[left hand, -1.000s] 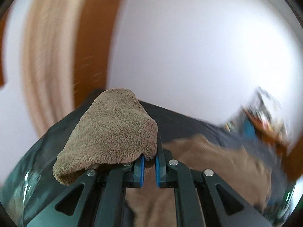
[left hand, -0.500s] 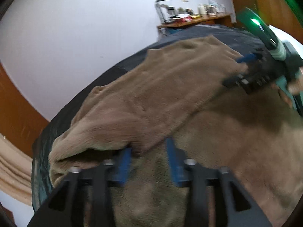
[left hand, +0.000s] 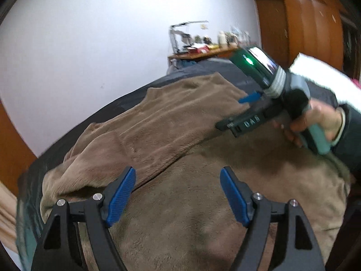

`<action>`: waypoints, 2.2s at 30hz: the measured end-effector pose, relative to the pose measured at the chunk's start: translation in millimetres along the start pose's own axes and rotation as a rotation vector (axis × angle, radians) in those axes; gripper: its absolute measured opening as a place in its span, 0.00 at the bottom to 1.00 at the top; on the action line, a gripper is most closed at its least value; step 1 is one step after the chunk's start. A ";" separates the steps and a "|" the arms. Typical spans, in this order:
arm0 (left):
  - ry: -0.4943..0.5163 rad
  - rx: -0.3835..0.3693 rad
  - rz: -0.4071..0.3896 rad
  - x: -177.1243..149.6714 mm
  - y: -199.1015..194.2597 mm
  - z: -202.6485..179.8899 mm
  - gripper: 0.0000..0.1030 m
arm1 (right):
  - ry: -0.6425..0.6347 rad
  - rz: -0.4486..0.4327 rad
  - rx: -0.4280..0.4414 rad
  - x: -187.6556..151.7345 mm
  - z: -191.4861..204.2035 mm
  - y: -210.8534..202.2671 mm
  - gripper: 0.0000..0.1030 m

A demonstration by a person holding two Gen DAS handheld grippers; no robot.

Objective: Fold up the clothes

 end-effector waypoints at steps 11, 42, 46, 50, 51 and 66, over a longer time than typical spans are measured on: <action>-0.571 0.082 -0.041 -38.7 -31.2 122.2 0.78 | -0.009 0.006 -0.013 0.3 1.5 1.9 1.00; -0.968 0.202 0.069 -110.7 4.8 193.9 0.78 | -0.695 -0.060 0.111 51.8 255.1 18.6 0.84; -0.976 0.210 0.091 -113.2 8.1 195.5 0.79 | -0.491 -0.057 0.152 65.9 225.9 22.5 0.30; -0.979 0.209 0.117 -114.9 12.6 196.0 0.79 | -0.289 -0.128 0.105 73.4 172.1 10.0 0.29; -0.978 0.208 0.122 -115.1 13.6 195.9 0.79 | -0.243 -0.139 0.095 73.3 159.5 6.5 0.29; -0.970 0.214 0.167 -118.9 24.2 195.6 0.79 | 0.142 -0.123 0.078 21.4 27.1 -25.5 0.58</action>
Point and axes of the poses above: each gripper's, at about its wrist camera, not at the fingertips, and y roughly the way its jaws point, z to its left, x to its top, the point moved 2 cm from there along y, roughly the way its jaws point, and after that the axes turned 12 degrees about x, right-handed, at the moved point
